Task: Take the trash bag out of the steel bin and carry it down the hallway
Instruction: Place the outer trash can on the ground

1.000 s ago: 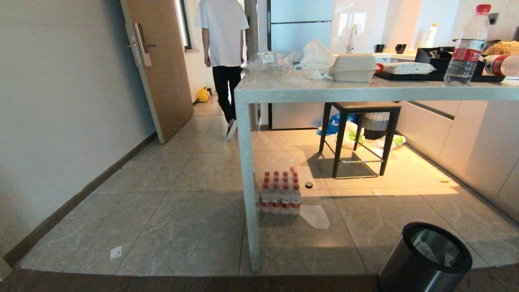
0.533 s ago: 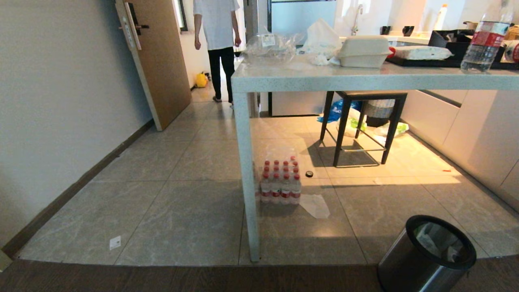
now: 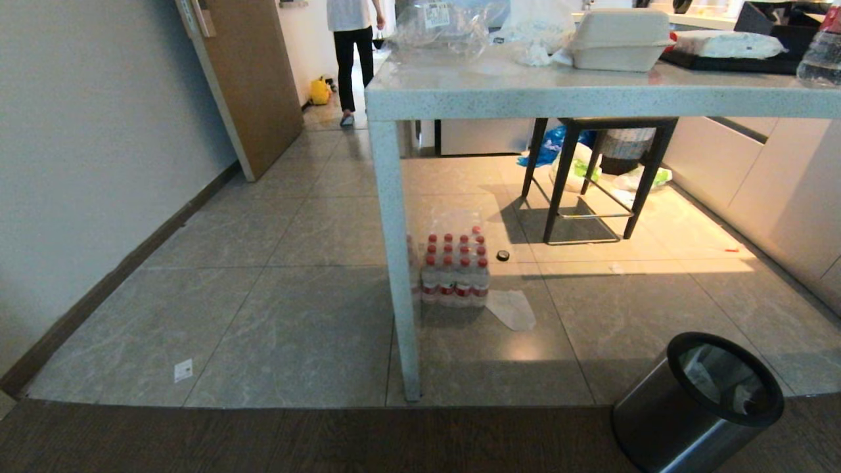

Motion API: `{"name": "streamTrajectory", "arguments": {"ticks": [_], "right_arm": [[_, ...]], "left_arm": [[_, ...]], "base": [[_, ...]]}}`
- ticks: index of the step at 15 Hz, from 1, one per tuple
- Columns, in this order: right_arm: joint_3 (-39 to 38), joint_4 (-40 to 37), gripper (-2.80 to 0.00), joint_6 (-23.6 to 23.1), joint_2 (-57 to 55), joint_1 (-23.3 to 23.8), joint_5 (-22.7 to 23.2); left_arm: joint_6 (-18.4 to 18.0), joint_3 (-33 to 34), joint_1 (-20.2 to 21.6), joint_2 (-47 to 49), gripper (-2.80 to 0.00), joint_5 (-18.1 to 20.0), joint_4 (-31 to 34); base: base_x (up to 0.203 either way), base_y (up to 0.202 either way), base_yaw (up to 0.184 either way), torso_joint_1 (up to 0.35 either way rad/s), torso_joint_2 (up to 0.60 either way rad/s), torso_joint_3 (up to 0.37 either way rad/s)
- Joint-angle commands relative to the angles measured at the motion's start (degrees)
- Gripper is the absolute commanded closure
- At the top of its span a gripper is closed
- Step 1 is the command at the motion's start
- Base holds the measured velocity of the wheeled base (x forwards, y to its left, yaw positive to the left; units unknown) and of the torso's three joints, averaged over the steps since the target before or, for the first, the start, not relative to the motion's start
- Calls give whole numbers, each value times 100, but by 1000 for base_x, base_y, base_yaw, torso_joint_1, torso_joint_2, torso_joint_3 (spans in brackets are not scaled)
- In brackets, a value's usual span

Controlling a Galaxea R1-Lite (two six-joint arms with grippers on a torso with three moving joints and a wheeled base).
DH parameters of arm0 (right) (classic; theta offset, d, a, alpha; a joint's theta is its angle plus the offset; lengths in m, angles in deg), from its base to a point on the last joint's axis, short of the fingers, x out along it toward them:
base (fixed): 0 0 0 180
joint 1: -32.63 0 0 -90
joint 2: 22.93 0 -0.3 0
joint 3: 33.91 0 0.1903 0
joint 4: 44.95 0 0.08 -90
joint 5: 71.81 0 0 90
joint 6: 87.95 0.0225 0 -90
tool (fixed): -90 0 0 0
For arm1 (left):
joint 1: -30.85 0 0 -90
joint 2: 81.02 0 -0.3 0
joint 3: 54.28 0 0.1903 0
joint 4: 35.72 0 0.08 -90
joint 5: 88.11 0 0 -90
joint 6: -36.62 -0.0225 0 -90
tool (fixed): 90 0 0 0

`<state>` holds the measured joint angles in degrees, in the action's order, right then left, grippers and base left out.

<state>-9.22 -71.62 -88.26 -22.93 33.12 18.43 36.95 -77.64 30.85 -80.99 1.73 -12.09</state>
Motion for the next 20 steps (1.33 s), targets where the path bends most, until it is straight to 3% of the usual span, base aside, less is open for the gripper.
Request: {"name": "streamTrajectory", "arguments": {"ticks": [1,20], "right_arm": [[0,-4,0,-5,9,-5,3],[0,-4,0,-5,9,-14,3]], "left_arm": [[2,0,0,-2,0,-2,0],[2,0,0,-2,0,-2,0]], "base": [[0,0,0,7,3,-206],[0,0,0,2,2,-197]]}}
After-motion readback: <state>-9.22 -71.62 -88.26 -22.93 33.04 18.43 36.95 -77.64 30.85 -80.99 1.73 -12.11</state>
